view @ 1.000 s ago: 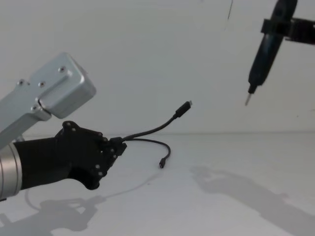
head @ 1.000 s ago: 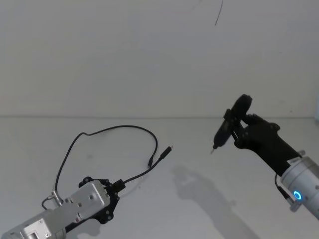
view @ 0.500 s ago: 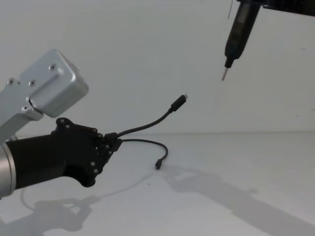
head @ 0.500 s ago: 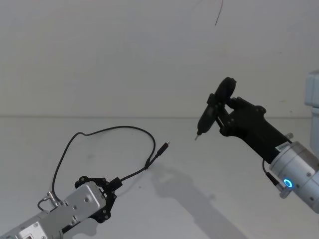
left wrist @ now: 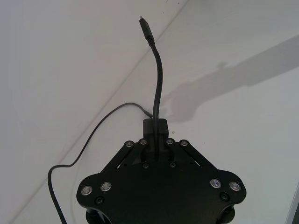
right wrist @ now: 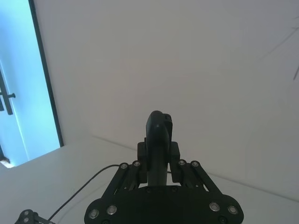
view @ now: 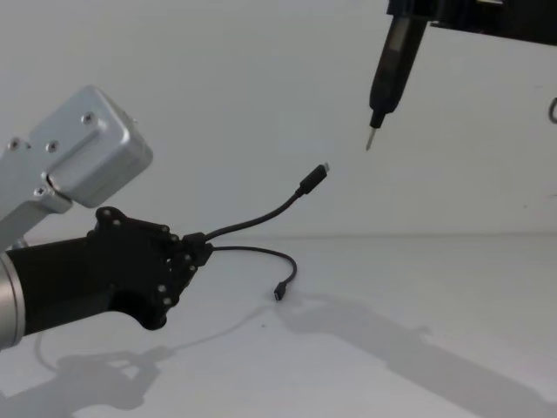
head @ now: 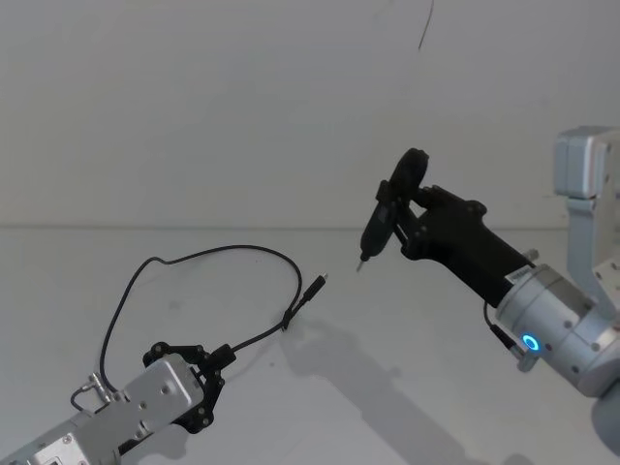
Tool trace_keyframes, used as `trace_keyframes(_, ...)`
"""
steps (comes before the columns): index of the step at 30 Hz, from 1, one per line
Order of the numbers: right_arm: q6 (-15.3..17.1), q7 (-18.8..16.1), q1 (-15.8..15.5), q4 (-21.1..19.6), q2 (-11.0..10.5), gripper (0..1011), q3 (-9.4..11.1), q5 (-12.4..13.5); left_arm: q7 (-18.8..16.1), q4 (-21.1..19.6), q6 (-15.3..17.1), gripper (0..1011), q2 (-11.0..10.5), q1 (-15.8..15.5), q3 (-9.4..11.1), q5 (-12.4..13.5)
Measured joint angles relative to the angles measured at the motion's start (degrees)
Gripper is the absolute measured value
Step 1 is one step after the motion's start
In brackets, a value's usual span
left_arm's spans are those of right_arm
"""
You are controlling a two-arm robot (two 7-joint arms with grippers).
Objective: Pick up the data cable with the one hand.
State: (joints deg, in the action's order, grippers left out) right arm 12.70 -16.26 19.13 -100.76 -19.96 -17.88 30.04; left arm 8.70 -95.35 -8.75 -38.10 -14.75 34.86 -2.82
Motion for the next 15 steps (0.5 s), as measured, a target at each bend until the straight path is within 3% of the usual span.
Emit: trace_keyframes(15,-0.15,-1.41,3.29,3.22,0.96,263,-2.15,1.1,-0.18,-0.08,-0.14,41,-0.05,0.11,-0.08,0.07)
